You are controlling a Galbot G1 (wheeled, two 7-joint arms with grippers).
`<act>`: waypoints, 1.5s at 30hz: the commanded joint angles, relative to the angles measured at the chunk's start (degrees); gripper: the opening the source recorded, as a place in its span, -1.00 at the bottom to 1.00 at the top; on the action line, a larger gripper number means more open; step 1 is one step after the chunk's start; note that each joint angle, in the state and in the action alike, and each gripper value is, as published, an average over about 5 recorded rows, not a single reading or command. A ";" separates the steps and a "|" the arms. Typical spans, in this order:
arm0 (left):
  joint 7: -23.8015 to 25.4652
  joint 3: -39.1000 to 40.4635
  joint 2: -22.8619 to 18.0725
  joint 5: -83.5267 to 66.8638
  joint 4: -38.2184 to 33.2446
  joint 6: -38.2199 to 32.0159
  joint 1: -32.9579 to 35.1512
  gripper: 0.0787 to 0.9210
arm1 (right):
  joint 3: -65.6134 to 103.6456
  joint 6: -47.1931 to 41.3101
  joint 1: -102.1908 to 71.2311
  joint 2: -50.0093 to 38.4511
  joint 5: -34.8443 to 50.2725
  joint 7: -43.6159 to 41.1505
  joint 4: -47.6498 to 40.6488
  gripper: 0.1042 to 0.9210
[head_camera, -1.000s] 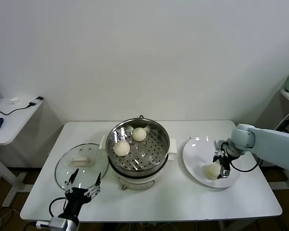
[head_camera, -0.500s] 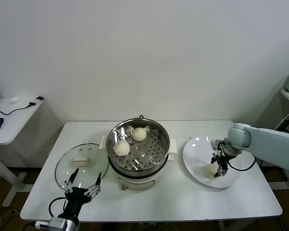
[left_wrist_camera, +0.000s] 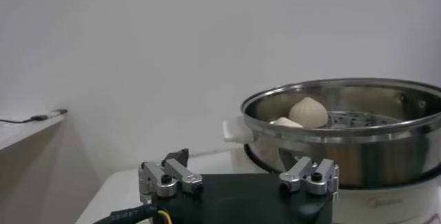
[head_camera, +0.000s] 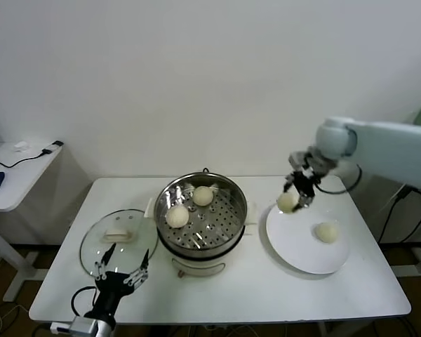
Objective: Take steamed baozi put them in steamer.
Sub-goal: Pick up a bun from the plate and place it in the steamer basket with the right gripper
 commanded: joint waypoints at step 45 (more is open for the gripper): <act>-0.83 -1.19 -0.46 -0.41 -1.25 -0.70 2.59 0.77 | 7.46 38.98 -16.72 29.89 -18.02 2.90 -14.70 0.73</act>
